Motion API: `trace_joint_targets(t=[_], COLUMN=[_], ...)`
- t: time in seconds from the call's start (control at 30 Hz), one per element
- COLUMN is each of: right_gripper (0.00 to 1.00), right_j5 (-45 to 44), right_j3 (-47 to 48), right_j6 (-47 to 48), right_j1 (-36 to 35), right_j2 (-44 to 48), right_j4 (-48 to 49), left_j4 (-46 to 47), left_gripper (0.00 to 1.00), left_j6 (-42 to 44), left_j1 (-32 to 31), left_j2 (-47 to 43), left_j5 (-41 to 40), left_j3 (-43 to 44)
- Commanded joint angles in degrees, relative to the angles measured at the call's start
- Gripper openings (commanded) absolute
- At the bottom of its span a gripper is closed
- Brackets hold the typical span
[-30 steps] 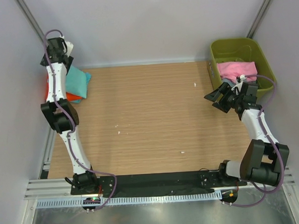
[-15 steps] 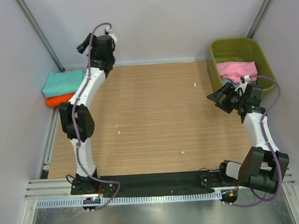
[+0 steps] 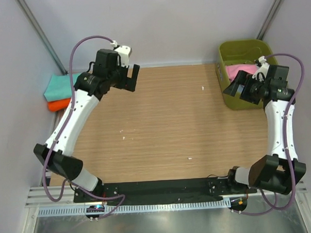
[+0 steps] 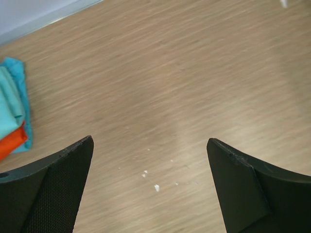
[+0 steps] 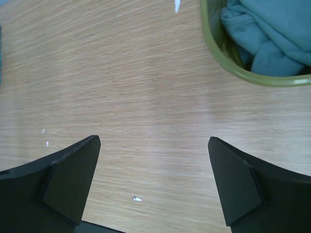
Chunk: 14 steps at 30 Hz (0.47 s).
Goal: Fold and stack the t-shirts
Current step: Neatly place the folded tshirt to the corner
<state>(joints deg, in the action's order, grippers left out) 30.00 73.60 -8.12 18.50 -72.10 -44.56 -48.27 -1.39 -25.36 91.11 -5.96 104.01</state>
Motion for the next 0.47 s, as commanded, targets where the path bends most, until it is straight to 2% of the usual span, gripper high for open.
trace_joint_targets(t=[0.0,0.1,0.3,0.43], right_gripper=[1.00,1.00,1.00,1.00], right_j5=[-9.9,-13.6,-10.3,-12.9], right_j3=[7.0,8.4,5.8,4.3], right_j6=[2.0,0.7,-4.9,-4.5], right_j1=[0.1,0.2,0.2,0.4], right_j2=[-2.1,-1.3,5.4,5.7], right_j4=[-10.5,-11.1,-8.3,-8.8], left_j4=[-2.7,-2.2,-0.9,0.3], left_gripper=[1.00,0.99,1.00,1.00], left_j6=[-4.2,-4.4,-4.0,-7.4], left_j1=[-0.9,-0.9,0.8,3.8], left_j2=[-4.1,-5.7,-8.3,-8.7], left_j5=[7.4,3.9,2.2,2.3], left_j3=[-2.9,-5.4,-8.9,-10.0])
